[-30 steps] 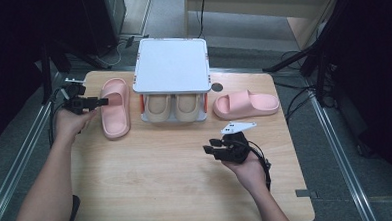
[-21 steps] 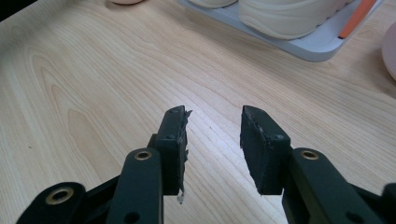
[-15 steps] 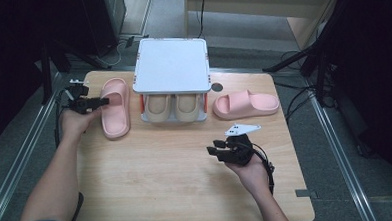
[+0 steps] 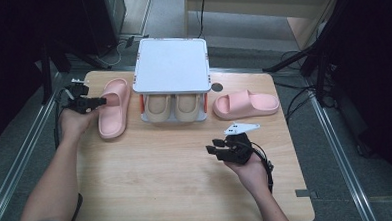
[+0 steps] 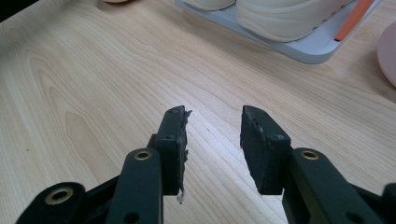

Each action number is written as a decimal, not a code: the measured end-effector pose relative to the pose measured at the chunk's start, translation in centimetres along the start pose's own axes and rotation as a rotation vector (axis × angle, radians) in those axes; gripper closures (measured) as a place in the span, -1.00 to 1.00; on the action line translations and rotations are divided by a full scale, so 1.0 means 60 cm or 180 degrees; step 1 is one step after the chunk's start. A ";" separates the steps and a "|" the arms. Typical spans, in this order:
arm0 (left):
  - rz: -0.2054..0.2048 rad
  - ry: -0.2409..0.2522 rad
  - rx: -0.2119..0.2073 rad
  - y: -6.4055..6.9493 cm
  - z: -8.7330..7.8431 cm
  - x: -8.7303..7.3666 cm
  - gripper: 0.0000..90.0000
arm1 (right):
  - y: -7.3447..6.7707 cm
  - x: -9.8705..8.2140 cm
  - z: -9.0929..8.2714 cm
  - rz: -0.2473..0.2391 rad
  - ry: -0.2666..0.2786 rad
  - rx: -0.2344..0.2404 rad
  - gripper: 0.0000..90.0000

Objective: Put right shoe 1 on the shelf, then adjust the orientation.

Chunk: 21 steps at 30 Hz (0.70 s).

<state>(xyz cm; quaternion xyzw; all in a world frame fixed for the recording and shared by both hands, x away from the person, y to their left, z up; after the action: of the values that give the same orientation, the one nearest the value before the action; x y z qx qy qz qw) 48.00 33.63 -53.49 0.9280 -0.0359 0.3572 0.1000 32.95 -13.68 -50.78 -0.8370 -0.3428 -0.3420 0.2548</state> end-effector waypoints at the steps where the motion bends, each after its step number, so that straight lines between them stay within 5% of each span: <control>1: 0.0009 -0.0012 0.0024 -0.001 -0.002 0.000 0.54 | 0.000 0.001 0.001 -0.0009 0.0006 0.0007 0.38; 7: -0.0088 -0.0041 0.0066 -0.010 -0.010 -0.001 0.79 | -0.002 0.003 0.005 -0.0032 -0.0009 0.0031 0.38; 21: -0.0201 -0.0173 0.0046 -0.008 -0.028 0.007 0.86 | -0.003 0.010 0.009 -0.0041 0.0008 0.0079 0.37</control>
<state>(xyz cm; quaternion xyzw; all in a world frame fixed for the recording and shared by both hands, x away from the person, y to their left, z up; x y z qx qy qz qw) 47.27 34.46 -52.10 0.9387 -0.0066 0.3288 0.1036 33.36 -12.93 -50.62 -0.8311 -0.3521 -0.3405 0.2634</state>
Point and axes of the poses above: each handheld gripper's, and its own axes: z roughly forward along the jaws, x roughly out of its top, y roughly to its right, the point moved 4 cm from there along z, roughly forward along the jaws, and after that the axes turned 1 degree about x, right-handed, at the moved point
